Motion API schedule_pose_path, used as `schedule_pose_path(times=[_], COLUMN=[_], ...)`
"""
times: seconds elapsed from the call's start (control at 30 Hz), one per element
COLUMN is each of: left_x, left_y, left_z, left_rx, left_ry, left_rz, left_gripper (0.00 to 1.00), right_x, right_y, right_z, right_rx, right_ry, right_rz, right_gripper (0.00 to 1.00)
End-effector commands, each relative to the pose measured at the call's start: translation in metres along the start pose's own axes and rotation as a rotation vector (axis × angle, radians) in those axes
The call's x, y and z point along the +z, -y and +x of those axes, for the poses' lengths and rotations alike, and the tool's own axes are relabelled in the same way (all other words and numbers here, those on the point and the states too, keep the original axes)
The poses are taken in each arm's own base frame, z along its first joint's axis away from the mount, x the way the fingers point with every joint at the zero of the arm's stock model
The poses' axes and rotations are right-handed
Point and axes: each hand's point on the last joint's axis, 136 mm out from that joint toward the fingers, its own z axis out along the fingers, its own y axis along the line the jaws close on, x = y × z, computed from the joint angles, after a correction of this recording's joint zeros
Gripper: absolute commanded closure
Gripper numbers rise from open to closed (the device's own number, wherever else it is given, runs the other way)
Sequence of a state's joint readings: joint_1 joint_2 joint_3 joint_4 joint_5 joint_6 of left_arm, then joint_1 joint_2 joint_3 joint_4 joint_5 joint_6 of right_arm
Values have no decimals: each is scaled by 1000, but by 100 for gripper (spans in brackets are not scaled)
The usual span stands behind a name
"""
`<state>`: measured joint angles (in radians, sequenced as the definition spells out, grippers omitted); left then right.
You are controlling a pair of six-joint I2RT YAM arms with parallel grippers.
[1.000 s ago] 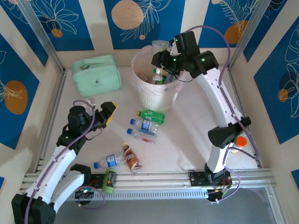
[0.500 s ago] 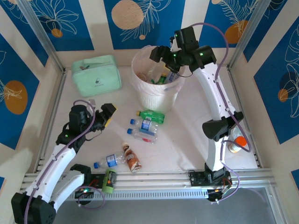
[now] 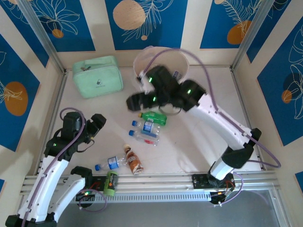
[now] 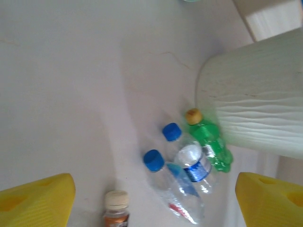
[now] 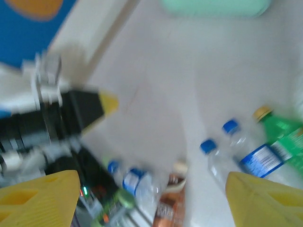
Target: Put the plastic bottles in the bin
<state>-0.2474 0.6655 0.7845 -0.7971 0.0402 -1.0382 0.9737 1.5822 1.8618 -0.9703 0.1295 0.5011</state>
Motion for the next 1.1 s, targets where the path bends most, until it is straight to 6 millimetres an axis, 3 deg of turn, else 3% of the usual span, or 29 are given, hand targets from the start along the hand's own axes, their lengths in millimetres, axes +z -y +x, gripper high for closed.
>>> schedule_pose_path(times=[0.0, 0.1, 0.23, 0.57, 0.73, 0.93, 1.07], left_x=[-8, -12, -13, 5, 12, 35, 42], left_y=[-27, -41, -53, -95, -103, -112, -110], left_z=[-4, -12, -19, -10, -24, -45, -50], left_rx=[-21, -50, -77, -263, -276, -322, -336], left_ry=[44, 90, 123, 74, 77, 42, 30], left_rz=[-131, -203, -259, -370, -402, -369, -341], left_gripper=[12, 11, 9, 2, 0, 1, 2], right_x=[43, 72, 100, 157, 180, 198, 214], right_y=[3, -13, -22, -39, -41, -47, -39], right_z=[53, 107, 147, 162, 177, 190, 202], right_rx=[-107, -173, -288, -509, -588, -639, -689], right_ry=[-107, -239, -358, -428, -482, -521, -570], right_rz=[52, -4, 7, 72, 125, 114, 139], right_gripper=[17, 17, 15, 7, 5, 4, 4])
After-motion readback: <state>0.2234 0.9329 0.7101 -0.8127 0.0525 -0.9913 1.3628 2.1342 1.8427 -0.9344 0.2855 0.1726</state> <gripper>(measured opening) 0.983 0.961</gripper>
